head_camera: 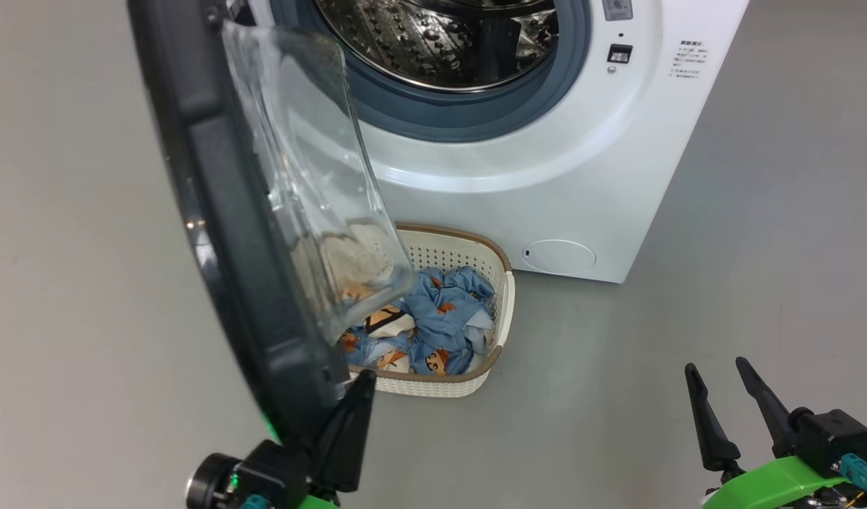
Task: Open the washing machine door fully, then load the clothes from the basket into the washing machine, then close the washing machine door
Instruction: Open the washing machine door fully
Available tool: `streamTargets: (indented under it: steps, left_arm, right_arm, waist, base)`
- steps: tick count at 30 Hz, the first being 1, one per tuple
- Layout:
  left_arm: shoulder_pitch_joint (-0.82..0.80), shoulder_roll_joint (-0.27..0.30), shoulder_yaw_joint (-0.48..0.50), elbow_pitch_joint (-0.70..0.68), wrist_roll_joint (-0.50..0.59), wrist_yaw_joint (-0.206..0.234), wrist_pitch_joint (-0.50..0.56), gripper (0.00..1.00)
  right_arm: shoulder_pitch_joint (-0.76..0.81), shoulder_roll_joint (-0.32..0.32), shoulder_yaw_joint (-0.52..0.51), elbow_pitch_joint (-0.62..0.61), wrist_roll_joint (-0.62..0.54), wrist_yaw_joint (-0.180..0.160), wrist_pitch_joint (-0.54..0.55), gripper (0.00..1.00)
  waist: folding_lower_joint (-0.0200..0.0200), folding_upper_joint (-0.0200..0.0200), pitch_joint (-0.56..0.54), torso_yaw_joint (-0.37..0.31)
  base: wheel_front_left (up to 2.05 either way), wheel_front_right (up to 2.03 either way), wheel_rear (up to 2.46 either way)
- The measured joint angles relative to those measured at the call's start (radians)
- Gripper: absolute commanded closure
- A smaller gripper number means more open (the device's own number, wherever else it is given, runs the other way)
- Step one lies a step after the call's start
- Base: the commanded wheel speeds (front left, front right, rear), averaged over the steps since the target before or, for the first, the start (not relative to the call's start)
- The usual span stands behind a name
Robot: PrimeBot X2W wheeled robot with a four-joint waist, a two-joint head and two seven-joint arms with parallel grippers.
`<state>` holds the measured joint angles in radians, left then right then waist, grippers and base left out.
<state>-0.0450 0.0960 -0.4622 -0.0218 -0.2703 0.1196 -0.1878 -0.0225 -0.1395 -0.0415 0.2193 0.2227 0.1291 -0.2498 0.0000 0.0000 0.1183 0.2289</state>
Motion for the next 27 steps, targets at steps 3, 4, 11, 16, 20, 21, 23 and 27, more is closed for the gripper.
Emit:
streamTargets:
  steps: [3, 4, 11, 16, 20, 21, 23, 27]
  left_arm:
    - [0.0, 0.005, 0.018, 0.011, -0.006, 0.012, -0.002, 1.0]
    - [0.0, 0.006, 0.026, 0.015, -0.01, 0.019, -0.003, 1.0]
    - [0.002, 0.022, 0.087, 0.039, -0.037, 0.045, -0.016, 1.0]
    - [0.002, 0.032, 0.123, 0.053, -0.054, 0.053, -0.029, 1.0]
    - [0.002, 0.038, 0.141, 0.067, -0.061, 0.057, -0.04, 1.0]
    - [0.003, 0.039, 0.143, 0.07, -0.061, 0.06, -0.041, 1.0]
    - [0.003, 0.039, 0.146, 0.075, -0.062, 0.061, -0.042, 1.0]
    - [0.003, 0.039, 0.16, 0.096, -0.072, 0.061, -0.051, 1.0]
  right_arm:
    - [0.0, -0.001, 0.0, 0.0, 0.004, 0.0, 0.0, 0.0]
    - [0.0, -0.001, -0.001, 0.0, 0.007, 0.0, 0.0, 0.0]
    - [0.0, -0.009, 0.002, 0.001, 0.009, 0.0, 0.0, 0.0]
    - [0.0, -0.014, 0.008, 0.001, 0.009, 0.0, 0.0, 0.0]
    - [0.0, -0.019, 0.017, 0.001, 0.009, 0.0, 0.0, 0.0]
    - [0.001, -0.02, 0.019, 0.0, 0.008, 0.0, 0.0, 0.0]
    - [0.001, -0.021, 0.024, -0.001, 0.006, 0.0, 0.0, 0.0]
    - [0.001, -0.024, 0.037, -0.005, -0.005, 0.0, 0.0, 0.0]
  waist:
    - [0.0, 0.0, -0.001, 0.008]
    - [0.0, 0.0, -0.001, 0.012]
    - [0.0, 0.0, -0.005, 0.053]
    - [0.0, 0.0, -0.009, 0.089]
    - [0.0, 0.0, -0.015, 0.115]
    - [0.0, 0.0, -0.017, 0.121]
    - [0.0, 0.0, -0.021, 0.131]
    - [0.0, 0.0, -0.028, 0.15]
  base:
    - [0.0, 0.0, 0.0]
    - [0.0, 0.0, 0.0]
    - [0.0, 0.0, 0.0]
    - [0.0, 0.0, 0.0]
    - [0.0, 0.0, 0.0]
    - [0.0, 0.0, 0.0]
    - [0.0, 0.0, 0.0]
    - [0.0, 0.0, 0.0]
